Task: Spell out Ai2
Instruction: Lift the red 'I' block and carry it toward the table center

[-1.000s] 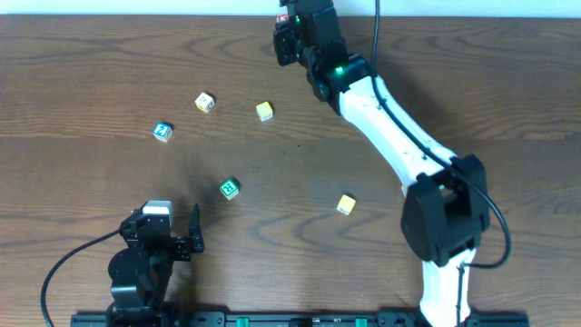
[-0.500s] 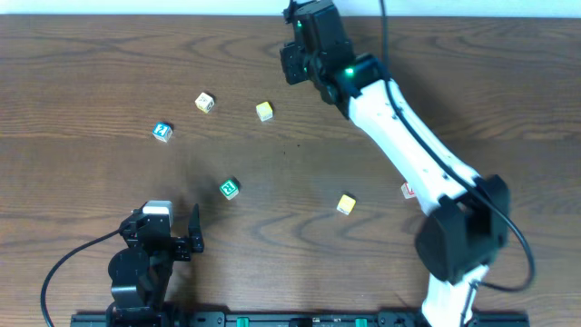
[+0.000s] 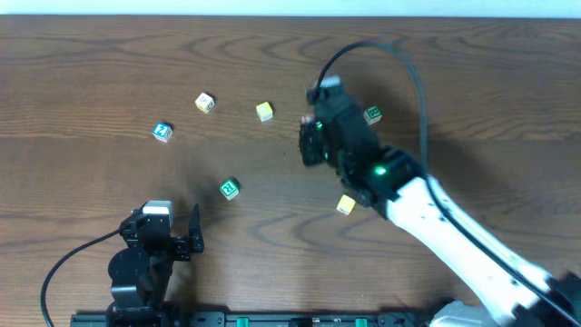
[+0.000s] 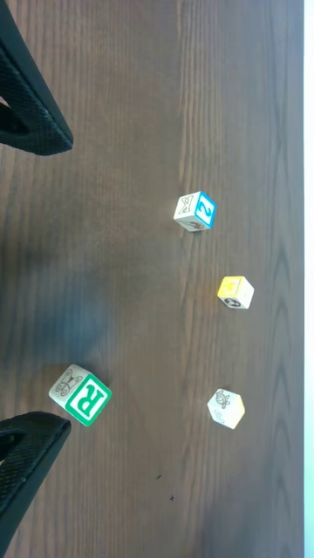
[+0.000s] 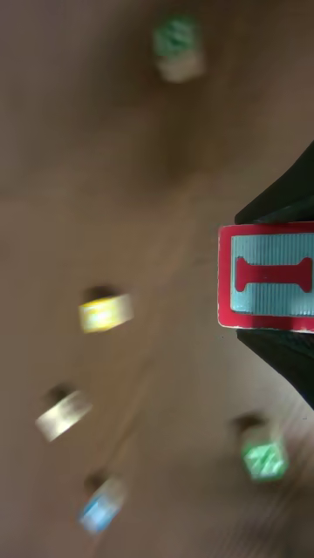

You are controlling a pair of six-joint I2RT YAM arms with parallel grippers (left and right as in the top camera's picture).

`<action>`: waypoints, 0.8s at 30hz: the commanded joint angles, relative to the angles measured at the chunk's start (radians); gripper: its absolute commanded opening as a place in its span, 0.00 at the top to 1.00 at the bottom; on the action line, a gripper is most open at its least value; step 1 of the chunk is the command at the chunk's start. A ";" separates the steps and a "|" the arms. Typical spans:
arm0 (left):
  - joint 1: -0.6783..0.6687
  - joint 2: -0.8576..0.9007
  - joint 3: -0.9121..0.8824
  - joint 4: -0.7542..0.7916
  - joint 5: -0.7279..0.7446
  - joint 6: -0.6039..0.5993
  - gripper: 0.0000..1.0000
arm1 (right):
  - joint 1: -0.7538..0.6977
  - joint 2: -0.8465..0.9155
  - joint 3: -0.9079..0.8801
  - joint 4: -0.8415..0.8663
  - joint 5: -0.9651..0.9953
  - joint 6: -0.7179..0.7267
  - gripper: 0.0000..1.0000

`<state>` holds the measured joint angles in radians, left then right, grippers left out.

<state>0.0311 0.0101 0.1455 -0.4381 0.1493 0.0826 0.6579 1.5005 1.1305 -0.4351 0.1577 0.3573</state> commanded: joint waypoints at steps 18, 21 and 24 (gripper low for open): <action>0.004 -0.006 -0.019 -0.003 -0.006 0.011 0.05 | 0.043 0.362 0.008 0.228 0.238 0.360 0.99; 0.004 -0.006 -0.019 -0.003 -0.006 0.011 0.05 | 0.047 0.391 0.008 0.247 0.246 0.380 0.99; 0.004 -0.006 -0.019 -0.003 -0.006 0.011 0.05 | 0.049 0.415 0.008 0.256 0.241 0.379 0.99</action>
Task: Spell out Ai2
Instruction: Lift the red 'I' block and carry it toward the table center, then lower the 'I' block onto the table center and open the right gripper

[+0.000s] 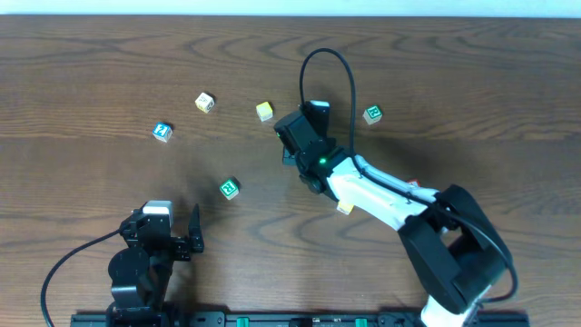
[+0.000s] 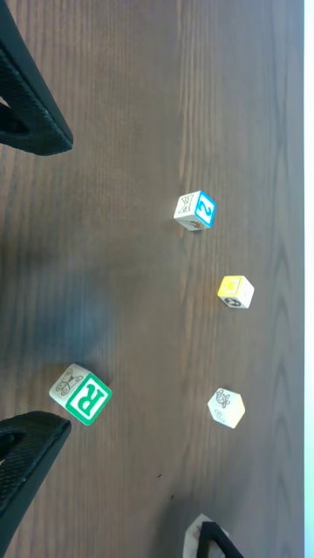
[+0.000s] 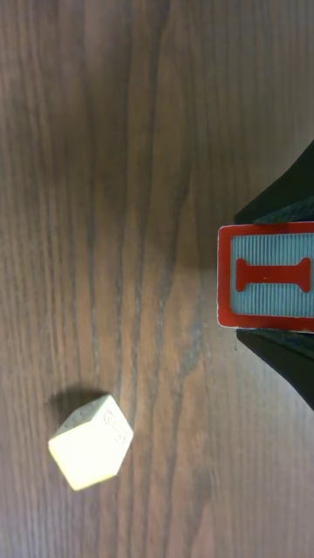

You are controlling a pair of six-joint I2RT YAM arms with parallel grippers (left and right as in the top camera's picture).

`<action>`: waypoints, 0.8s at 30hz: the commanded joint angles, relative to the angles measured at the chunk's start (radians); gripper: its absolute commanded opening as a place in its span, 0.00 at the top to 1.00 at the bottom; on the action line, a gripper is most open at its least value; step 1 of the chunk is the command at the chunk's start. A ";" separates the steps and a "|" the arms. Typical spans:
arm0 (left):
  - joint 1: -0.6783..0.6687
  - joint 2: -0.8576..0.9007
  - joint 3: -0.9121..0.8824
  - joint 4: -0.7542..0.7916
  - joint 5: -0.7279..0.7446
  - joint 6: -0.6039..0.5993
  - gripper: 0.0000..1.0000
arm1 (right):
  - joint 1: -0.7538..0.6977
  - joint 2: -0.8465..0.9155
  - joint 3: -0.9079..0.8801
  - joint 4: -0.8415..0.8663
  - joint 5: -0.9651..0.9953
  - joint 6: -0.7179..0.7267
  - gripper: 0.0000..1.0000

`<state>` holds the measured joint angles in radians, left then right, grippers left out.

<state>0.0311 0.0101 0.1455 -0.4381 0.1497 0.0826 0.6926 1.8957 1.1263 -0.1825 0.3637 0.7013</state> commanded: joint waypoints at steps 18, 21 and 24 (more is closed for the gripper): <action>0.004 -0.006 -0.019 -0.003 -0.007 0.011 0.05 | 0.019 0.091 0.065 0.027 0.008 0.020 0.99; 0.004 -0.006 -0.019 -0.003 -0.007 0.011 0.05 | 0.019 0.111 0.091 0.018 -0.024 -0.027 0.99; 0.004 -0.006 -0.019 -0.003 -0.007 0.011 0.05 | 0.020 0.121 0.118 -0.021 -0.014 -0.026 0.99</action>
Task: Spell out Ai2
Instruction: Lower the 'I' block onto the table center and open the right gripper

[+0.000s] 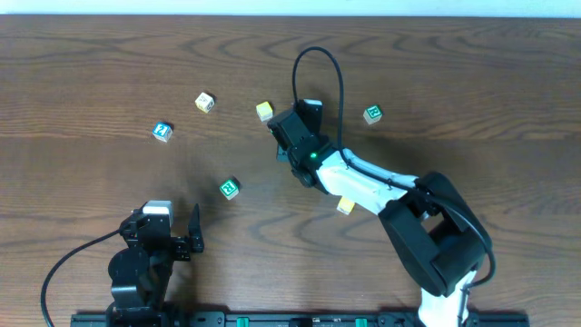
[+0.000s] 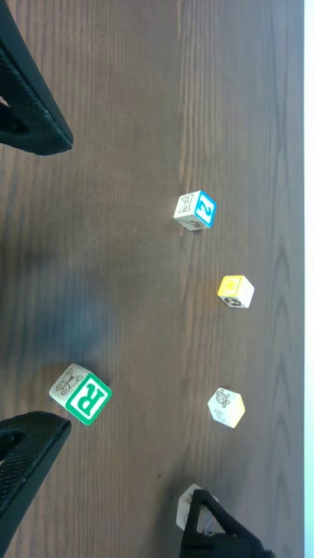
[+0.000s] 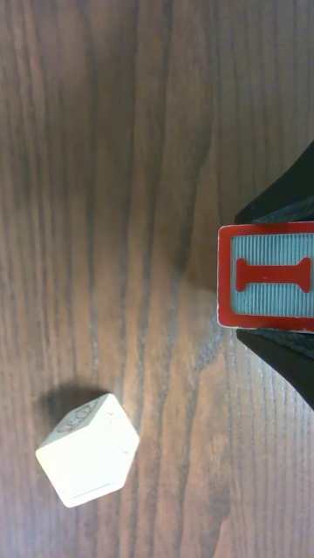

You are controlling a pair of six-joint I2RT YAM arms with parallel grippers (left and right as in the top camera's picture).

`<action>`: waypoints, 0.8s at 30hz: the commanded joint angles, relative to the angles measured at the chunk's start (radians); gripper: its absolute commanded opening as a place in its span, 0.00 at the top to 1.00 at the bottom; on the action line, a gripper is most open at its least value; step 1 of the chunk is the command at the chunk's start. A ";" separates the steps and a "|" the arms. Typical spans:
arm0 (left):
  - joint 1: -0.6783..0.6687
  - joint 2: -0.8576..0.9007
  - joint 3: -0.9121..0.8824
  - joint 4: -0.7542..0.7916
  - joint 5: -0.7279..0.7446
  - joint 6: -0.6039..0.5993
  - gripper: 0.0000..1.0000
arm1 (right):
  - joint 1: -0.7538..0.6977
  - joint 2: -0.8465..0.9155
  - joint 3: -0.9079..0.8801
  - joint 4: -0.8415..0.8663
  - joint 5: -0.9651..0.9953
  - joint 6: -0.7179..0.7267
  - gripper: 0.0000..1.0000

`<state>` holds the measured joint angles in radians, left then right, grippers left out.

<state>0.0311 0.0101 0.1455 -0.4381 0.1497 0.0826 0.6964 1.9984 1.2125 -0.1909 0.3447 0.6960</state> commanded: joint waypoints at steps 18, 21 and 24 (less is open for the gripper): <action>0.004 -0.006 -0.019 -0.003 -0.007 0.011 0.05 | 0.019 0.024 0.037 -0.063 0.048 0.006 0.99; 0.004 -0.006 -0.019 -0.003 -0.007 0.011 0.05 | 0.019 0.040 0.037 -0.065 0.045 0.006 0.98; 0.004 -0.006 -0.019 -0.003 -0.007 0.011 0.05 | 0.019 0.051 0.037 -0.064 0.046 0.006 0.94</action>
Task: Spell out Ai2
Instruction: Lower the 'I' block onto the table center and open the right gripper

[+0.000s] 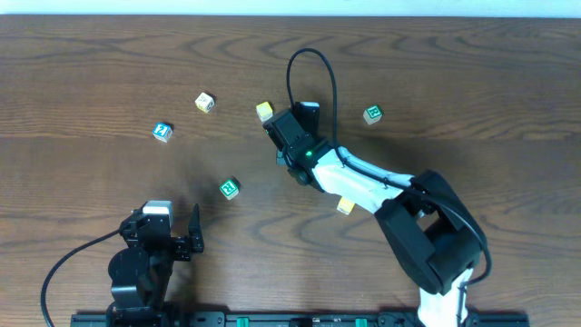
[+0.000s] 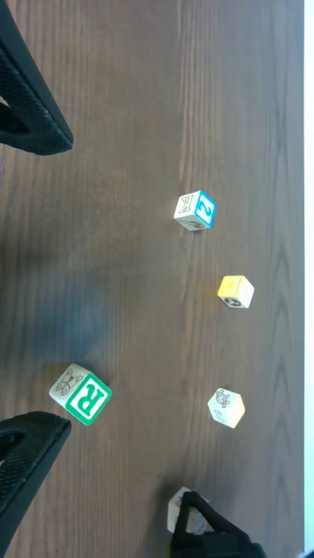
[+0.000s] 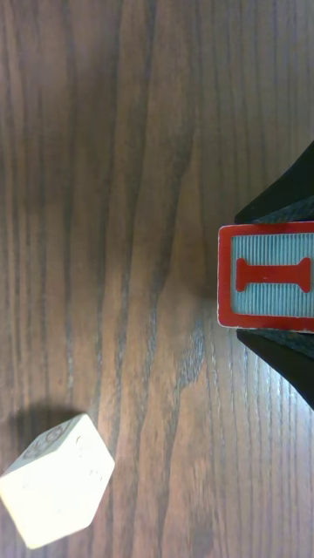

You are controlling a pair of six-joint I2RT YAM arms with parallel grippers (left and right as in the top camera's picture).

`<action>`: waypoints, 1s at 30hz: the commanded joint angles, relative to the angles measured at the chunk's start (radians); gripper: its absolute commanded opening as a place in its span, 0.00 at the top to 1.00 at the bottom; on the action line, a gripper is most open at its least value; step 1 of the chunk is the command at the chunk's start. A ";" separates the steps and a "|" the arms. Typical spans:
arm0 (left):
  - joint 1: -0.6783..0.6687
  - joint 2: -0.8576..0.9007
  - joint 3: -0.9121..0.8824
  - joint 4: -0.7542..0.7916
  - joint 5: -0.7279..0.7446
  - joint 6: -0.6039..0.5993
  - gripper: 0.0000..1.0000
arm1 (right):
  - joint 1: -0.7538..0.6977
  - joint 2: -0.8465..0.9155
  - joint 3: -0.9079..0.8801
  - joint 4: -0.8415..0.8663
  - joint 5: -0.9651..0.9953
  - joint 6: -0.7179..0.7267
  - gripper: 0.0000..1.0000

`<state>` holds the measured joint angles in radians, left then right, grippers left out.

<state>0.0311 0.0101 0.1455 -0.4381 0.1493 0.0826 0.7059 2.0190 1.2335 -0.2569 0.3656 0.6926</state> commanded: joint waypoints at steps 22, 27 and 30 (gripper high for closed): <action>0.004 -0.006 -0.019 -0.003 -0.006 0.011 0.05 | 0.009 0.033 0.016 0.019 0.045 0.010 0.64; 0.004 -0.006 -0.019 -0.003 -0.006 0.011 0.05 | 0.009 0.041 0.016 0.020 0.034 0.010 0.60; 0.004 -0.006 -0.019 -0.003 -0.006 0.011 0.05 | 0.009 0.042 0.016 0.023 0.034 0.010 0.60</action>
<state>0.0311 0.0101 0.1455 -0.4381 0.1497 0.0826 0.7063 2.0396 1.2346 -0.2398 0.3927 0.6960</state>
